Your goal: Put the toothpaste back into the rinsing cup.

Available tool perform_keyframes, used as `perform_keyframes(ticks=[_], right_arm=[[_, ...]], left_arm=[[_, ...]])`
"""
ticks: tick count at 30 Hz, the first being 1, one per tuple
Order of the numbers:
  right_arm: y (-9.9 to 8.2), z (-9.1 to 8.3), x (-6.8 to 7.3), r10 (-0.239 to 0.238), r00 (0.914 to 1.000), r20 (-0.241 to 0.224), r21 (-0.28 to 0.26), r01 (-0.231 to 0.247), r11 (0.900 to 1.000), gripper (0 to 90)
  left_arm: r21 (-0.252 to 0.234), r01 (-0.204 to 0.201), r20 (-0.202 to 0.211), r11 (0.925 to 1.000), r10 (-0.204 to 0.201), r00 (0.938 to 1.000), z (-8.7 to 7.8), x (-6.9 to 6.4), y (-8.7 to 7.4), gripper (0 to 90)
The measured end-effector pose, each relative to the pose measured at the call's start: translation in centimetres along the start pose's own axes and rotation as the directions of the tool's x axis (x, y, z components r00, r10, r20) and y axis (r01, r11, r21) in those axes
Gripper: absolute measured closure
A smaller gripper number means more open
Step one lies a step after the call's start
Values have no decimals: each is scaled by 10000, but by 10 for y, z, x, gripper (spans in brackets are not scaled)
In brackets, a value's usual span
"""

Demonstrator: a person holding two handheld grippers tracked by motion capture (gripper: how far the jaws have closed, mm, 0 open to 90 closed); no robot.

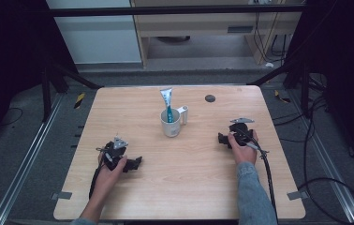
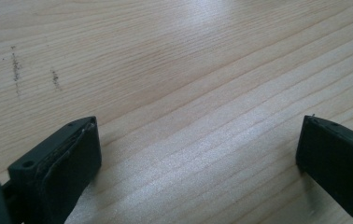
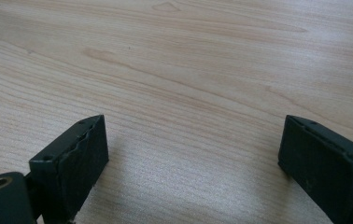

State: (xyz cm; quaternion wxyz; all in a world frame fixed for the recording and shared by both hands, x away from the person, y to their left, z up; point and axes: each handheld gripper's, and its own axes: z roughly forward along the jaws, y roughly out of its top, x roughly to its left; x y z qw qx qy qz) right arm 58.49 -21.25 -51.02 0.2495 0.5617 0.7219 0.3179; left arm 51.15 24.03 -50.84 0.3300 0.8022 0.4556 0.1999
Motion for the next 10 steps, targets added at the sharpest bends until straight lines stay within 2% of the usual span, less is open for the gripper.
perform_keyframes(ticks=[3,6,10], right_arm=[[-1,-1,3,19,10000,60,77,-20,10000,48],[0,1,7,392,9984,402,101,-397,9992,41],[0,1,9,554,9973,484,121,-561,9984,35]], left_arm=[[-1,2,4,10000,-2,10000,0,0,0,0],[4,-14,9,10000,14,10000,0,0,0,0],[24,-48,5,10000,48,10000,0,0,0,0]])
